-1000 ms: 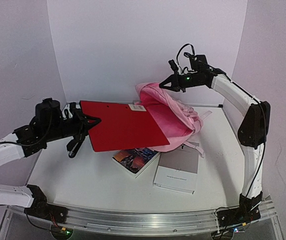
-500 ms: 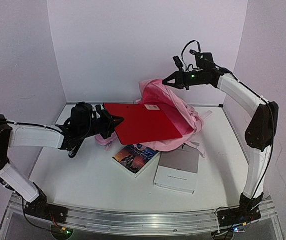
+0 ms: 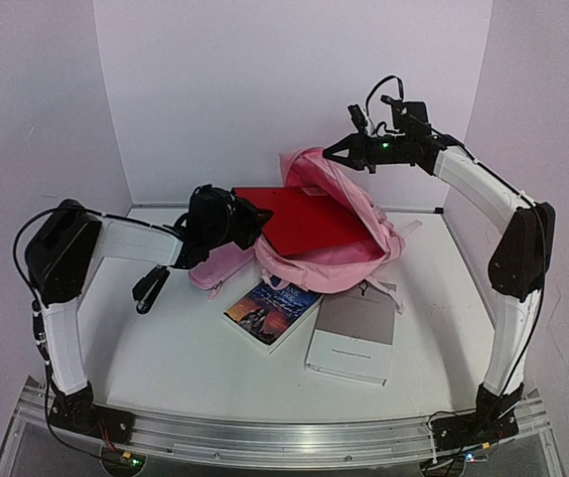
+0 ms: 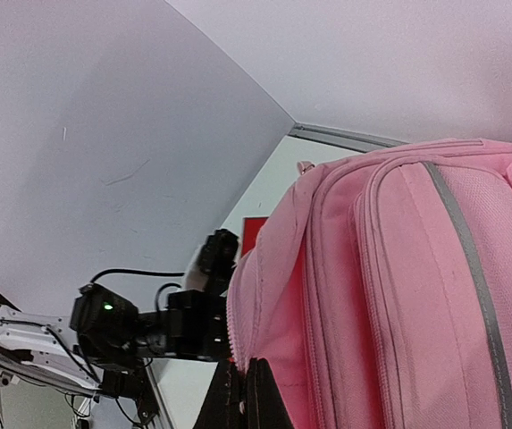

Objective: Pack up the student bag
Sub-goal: Place the files in the student bag.

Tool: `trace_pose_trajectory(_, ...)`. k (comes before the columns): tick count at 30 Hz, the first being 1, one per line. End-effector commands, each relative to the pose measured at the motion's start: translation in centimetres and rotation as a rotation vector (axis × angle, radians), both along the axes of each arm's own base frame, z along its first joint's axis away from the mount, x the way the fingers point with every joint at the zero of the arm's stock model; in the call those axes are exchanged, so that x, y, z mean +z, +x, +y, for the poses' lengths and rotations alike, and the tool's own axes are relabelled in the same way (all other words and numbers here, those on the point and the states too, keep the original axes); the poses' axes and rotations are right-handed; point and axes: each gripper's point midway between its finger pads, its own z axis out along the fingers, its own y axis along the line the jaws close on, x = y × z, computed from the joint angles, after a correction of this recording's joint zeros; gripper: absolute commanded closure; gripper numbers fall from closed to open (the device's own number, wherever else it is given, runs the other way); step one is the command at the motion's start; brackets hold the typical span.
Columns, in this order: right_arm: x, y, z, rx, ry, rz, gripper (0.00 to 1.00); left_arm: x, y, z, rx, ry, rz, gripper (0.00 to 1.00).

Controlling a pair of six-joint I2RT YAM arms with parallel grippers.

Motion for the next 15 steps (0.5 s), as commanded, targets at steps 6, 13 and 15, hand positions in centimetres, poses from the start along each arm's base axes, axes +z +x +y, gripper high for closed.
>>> trace_pose_trajectory(6, 13.1, -2.1, -1.3, -0.025, 0.184, -0.312, 1.00, 2.9, 4.9, -7.7, -0.030, -0.122, -0.003, 0.93)
trace_pose_trajectory(13, 15.8, -0.8, -3.5, -0.169, 0.187, -0.401, 1.00, 2.1, 5.6, -9.3, -0.035, 0.138, 0.006, 0.75)
trace_pose_trajectory(15, 16.2, 0.9, -5.5, -0.248, 0.189, -0.398, 1.00, 2.1, 4.9, -9.0, -0.062, 0.217, 0.001, 0.64)
